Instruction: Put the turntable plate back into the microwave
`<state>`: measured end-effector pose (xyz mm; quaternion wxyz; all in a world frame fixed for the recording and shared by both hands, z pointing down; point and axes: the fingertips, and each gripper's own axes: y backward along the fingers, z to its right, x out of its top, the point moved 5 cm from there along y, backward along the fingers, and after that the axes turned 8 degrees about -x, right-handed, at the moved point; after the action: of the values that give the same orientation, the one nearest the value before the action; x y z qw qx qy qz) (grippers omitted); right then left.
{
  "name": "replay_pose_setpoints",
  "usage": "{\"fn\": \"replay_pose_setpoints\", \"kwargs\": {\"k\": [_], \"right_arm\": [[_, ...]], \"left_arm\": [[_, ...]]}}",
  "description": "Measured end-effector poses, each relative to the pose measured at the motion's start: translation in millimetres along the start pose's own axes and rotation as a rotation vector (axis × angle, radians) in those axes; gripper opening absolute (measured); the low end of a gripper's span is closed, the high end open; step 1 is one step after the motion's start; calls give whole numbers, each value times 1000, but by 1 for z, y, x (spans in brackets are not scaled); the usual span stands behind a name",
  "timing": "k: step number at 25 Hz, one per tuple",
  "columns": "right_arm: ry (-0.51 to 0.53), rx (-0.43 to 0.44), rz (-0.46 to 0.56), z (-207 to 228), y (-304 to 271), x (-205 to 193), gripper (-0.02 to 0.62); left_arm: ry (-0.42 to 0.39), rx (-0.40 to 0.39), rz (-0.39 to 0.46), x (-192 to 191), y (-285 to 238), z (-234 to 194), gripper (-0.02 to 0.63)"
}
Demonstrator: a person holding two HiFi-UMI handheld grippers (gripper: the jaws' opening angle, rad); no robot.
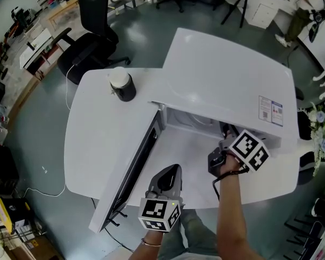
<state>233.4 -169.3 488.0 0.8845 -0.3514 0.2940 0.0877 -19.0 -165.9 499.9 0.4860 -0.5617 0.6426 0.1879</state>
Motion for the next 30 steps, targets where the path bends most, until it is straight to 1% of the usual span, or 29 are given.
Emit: {"fn": "replay_pose_setpoints", "kwargs": {"k": [8,15,19,24,30], "right_arm": [[25,-24,-7,5,15,-10,163],[58,-17,-8,3,35,-15,163],[88,-1,-9,-1,52,-16,163],[151,24,-3,-9,81,-16,162],[254,94,9,-20,114,-18,156]], "left_arm": [[-6,0,12,-1,11,3,-1],[-18,1,22,0,22,14,-1],[-22,3,32,3,29,22,-2],[-31,13,30,11,35,35,0],[-63,16,38,36,35,47,-1]]}}
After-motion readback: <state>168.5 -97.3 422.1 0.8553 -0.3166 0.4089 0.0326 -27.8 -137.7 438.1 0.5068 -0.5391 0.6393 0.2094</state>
